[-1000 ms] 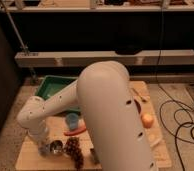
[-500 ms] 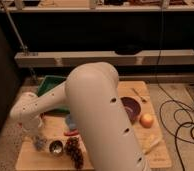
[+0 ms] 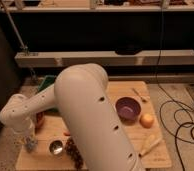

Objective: Wipe table surface with towel

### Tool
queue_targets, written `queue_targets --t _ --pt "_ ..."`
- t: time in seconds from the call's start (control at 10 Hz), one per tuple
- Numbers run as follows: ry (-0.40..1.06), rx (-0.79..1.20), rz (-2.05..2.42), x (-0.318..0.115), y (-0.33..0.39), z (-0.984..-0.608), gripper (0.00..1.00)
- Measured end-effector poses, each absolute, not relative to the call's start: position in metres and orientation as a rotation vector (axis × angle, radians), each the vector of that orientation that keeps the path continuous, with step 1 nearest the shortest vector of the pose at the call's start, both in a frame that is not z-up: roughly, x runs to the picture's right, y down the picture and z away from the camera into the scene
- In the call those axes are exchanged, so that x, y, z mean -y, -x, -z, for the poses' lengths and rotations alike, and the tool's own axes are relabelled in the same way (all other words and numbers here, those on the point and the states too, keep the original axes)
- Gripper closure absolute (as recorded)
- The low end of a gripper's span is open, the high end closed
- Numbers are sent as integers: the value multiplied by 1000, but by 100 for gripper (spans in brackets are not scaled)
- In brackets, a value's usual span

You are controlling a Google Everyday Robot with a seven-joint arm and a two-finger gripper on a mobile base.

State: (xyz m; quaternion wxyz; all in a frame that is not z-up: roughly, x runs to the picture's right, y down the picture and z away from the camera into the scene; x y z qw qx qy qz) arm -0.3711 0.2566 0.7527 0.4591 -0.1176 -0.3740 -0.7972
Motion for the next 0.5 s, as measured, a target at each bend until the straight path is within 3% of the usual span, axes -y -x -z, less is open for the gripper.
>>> queue_targets --t 0.5 --pt "266 951 2022 -287 391 -732 100"
